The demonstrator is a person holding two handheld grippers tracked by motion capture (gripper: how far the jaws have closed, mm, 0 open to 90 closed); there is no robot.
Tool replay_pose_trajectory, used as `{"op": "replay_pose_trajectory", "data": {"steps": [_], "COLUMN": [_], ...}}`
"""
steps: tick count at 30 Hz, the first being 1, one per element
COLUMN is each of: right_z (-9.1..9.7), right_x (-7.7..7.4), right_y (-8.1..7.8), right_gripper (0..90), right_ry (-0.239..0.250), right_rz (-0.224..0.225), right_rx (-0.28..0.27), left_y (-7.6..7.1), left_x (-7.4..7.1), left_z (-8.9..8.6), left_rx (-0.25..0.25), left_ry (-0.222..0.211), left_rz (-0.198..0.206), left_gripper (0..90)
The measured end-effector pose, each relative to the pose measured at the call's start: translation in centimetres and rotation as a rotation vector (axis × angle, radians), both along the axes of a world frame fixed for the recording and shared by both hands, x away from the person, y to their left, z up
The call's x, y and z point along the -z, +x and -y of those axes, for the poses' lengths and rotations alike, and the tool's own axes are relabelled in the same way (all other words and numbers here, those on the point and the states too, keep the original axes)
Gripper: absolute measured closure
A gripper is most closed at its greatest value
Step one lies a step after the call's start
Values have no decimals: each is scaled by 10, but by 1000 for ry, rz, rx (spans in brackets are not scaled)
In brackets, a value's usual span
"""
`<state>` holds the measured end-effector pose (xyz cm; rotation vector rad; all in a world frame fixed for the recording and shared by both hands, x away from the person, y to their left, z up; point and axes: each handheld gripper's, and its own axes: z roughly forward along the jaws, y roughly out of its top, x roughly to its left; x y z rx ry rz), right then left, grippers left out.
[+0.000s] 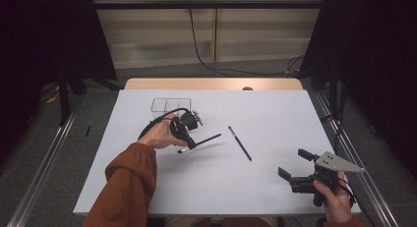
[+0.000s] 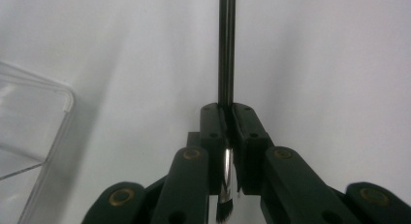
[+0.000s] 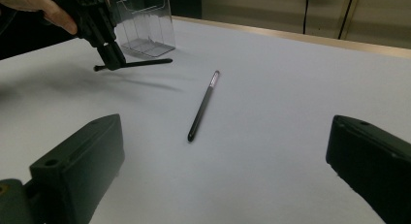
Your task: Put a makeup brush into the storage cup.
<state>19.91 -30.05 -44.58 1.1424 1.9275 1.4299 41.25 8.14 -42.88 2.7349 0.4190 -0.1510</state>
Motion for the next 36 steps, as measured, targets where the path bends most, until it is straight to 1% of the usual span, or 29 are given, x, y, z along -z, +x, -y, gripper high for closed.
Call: {"op": "replay_pose_trajectory", "data": {"steps": [2, 5, 6, 7, 8, 10, 11, 12, 13, 14, 15, 16, 17, 18, 19, 20, 21, 22, 23, 24, 26, 28, 29, 31, 32, 33, 36], "right_z": [0, 0, 0, 0, 0, 1, 1, 1, 1, 0, 0, 0, 0, 0, 0, 0, 0, 0, 0, 1, 0, 0, 0, 0, 0, 1, 1], "right_x": [0, 0, 0, 0, 0, 0, 0, 0, 0, 0, 0, 0, 0, 0, 0, 0, 0, 0, 0, 0, 0, -1, -1, 0, 0, 0, -1], "right_y": [0, 0, 0, 0, 0, 0, 1, 1, 0, 0, 0, 0, 0, 0, 0, 0, 0, 0, 0, 0, 0, 0, 0, 0, 1, 1, 0], "right_gripper": [0, 0, 0, 0, 0, 0, 0, 0, 0, 0, 0, 0, 0, 0, 0, 0, 0, 0, 0, 0, 0, 0, 0, 0, 0, 0, 0], "right_ry": [0, 1, 2, 3, 7, 9, 9, 6, 6, 6, 5, 3, 3, 4, 4, 4, 3, 5, 6, 6, 5, 6, 6, 5, 6, 3, 5], "right_rz": [0, 1, 1, 1, -1, -1, 0, 1, 2, 1, 1, 3, 4, 3, 3, 3, 4, 3, 3, 3, 4, 4, 4, 5, 5, 5, 6], "right_rx": [1, 1, 0, 1, -1, 3, 4, 3, 1, 0, -2, -2, -1, -2, -1, -1, -1, -2, -1, 0, -1, -1, -1, -2, -1, -1, 1], "left_y": [-1, -2, -2, -3, -4, -5, -6, -7, -10, -11, -13, -15, -15, -17, -17, -18, -19, -21, -21, -22, -22, -23, -23, -25, -27, -30, -36], "left_x": [-2, -3, -4, -4, -4, -6, -6, -7, -7, -7, -7, -7, -7, -7, -8, -9, -11, -12, -13, -14, -15, -15, -15, -16, -17, -19, -23], "left_z": [-5, -14, -17, -20, -23, -29, -32, -34, -35, -36, -36, -37, -38, -39, -41, -42, -43, -44, -44, -46, -48, -52, -54, -57, -59, -60, -64], "left_rx": [-16, -44, -50, -65, -71, -89, -102, -118, -149, -126, -123, -141, -140, -168, -156, -162, -179, -208, -205, -216, -236, -252, -256, -267, -256, -256, -264], "left_ry": [-30, -89, -102, -114, -125, -151, -179, -195, -212, -201, -197, -209, -213, -237, -237, -251, -277, -296, -304, -319, -324, -358, -370, -392, -399, -405, -444], "left_rz": [14, 15, 16, 28, 20, 29, 22, 29, 35, 45, 61, 66, 75, 77, 83, 91, 89, 101, 103, 102, 112, 119, 125, 153, 181, 200, 203], "left_gripper": [841, 841, 842, 841, 841, 842, 841, 841, 841, 841, 841, 842, 841, 841, 842, 842, 841, 841, 841, 841, 841, 841, 841, 841, 841, 841, 841]}}
